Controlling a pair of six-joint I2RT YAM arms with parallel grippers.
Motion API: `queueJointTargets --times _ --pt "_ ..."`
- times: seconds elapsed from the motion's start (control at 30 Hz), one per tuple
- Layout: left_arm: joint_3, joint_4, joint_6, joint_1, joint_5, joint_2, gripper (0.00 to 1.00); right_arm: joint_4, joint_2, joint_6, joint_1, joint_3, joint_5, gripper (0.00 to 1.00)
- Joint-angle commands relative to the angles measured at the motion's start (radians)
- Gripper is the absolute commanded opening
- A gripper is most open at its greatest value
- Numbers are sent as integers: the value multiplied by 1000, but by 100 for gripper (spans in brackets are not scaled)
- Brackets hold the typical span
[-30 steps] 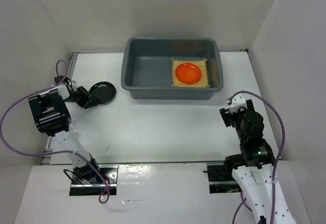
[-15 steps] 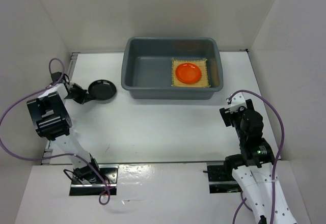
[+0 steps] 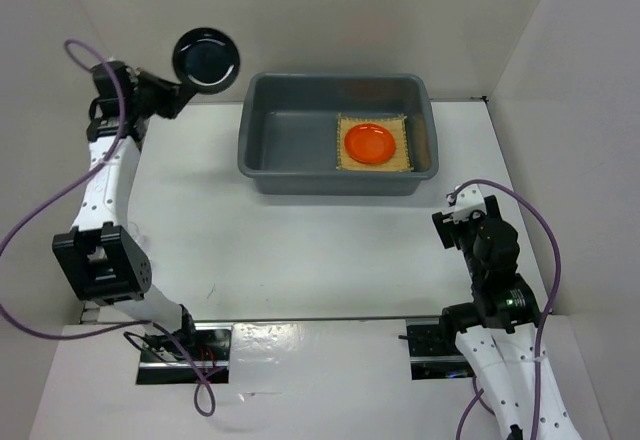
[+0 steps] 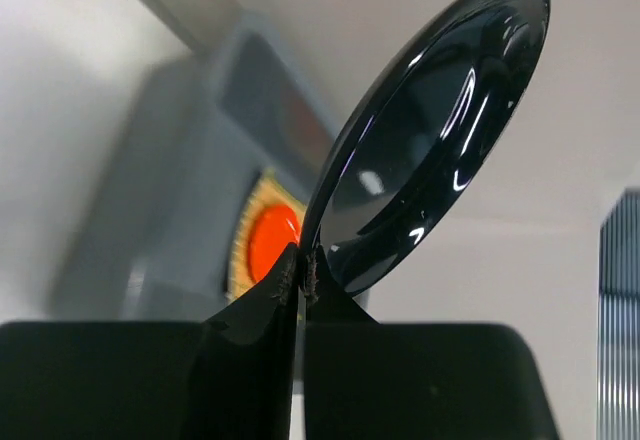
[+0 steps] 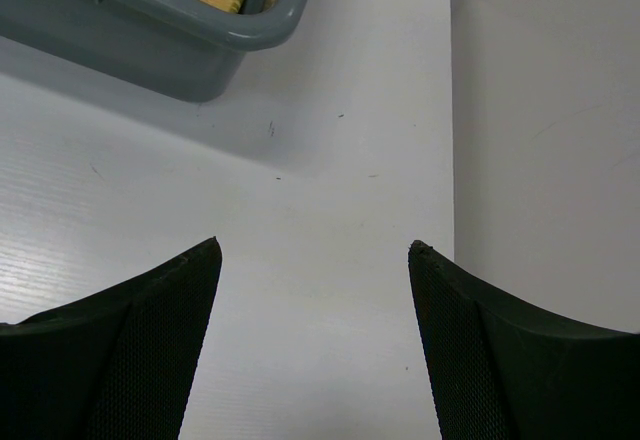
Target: Place the mixed dishes into the plastic bin
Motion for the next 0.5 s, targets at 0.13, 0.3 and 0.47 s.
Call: queueJointTargets --times 0.13,0.3,0.47 --pt "288 -15 -44 -310 36 238 0 55 -31 10 16 -10 15 80" --pt "620 -199 33 -476 4 499 0 65 -40 19 16 -19 33 80" --pt "1287 -512 62 -606 -18 823 0 65 -49 19 26 -19 33 80"
